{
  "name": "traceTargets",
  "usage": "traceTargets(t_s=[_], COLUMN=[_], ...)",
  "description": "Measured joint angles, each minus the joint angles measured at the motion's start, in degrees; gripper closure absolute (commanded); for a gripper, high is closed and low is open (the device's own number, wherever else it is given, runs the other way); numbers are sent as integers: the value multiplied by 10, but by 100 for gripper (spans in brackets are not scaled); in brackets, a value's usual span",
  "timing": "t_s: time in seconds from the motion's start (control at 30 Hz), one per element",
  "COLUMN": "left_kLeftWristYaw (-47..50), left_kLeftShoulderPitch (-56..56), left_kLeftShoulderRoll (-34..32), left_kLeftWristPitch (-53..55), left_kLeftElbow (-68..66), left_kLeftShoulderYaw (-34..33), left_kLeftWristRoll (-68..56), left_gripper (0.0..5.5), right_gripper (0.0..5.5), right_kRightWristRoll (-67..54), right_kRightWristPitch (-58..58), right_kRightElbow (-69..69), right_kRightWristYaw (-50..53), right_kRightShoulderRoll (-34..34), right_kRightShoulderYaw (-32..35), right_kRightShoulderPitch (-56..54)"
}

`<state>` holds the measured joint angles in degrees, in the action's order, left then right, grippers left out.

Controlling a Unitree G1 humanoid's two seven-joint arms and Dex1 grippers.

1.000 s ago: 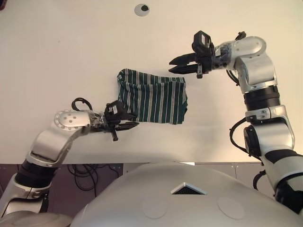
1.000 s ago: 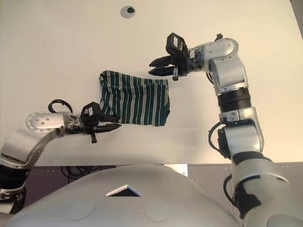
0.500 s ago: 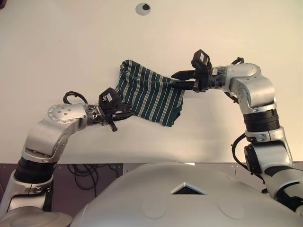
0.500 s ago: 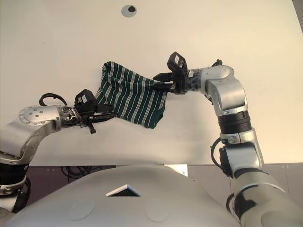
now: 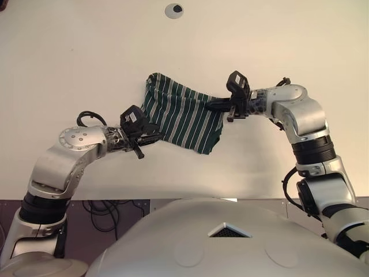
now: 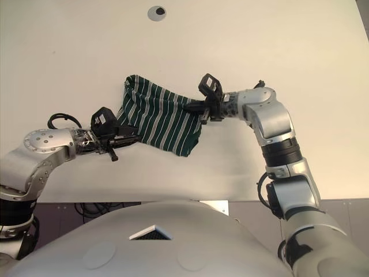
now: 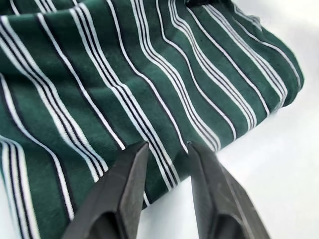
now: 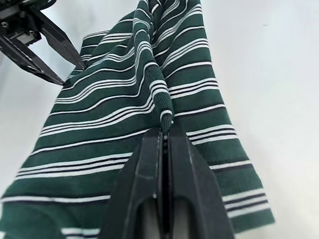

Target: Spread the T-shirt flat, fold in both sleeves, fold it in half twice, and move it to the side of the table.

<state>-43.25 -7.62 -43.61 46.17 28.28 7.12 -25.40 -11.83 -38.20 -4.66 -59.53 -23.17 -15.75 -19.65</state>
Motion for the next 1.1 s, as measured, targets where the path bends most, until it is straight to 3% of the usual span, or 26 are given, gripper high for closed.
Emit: traceTargets(t_s=[0.23,0.4,0.53,0.57,0.73,0.97,1.1], left_kLeftWristYaw=[4,7,7,6,6,15,31], left_kLeftShoulderPitch=[1,12,22,24,27,26,14], left_kLeftShoulderRoll=[7,9,10,10,10,20,40], left_kLeftWristPitch=[-9,-16,-16,-16,-16,-16,-14], left_kLeftElbow=[-6,-13,-19,-21,-23,-23,-22], left_kLeftShoulderYaw=[12,16,16,17,16,-23,-45], left_kLeftWristRoll=[13,19,19,19,19,3,-12], left_gripper=[409,409,409,409,409,409,409], right_gripper=[547,547,547,524,470,470,470], right_kRightWristRoll=[-57,52,94,100,117,90,85], right_kRightWristPitch=[10,82,178,192,229,295,318], right_kRightElbow=[-25,-156,-306,-331,-371,-363,-342], right_kRightWristYaw=[48,101,179,191,176,170,112], right_kRightShoulderRoll=[26,24,60,70,66,65,67], right_kRightShoulderYaw=[77,5,1,2,-1,67,58], right_kRightShoulderPitch=[-50,-81,-155,-168,-186,-200,-210])
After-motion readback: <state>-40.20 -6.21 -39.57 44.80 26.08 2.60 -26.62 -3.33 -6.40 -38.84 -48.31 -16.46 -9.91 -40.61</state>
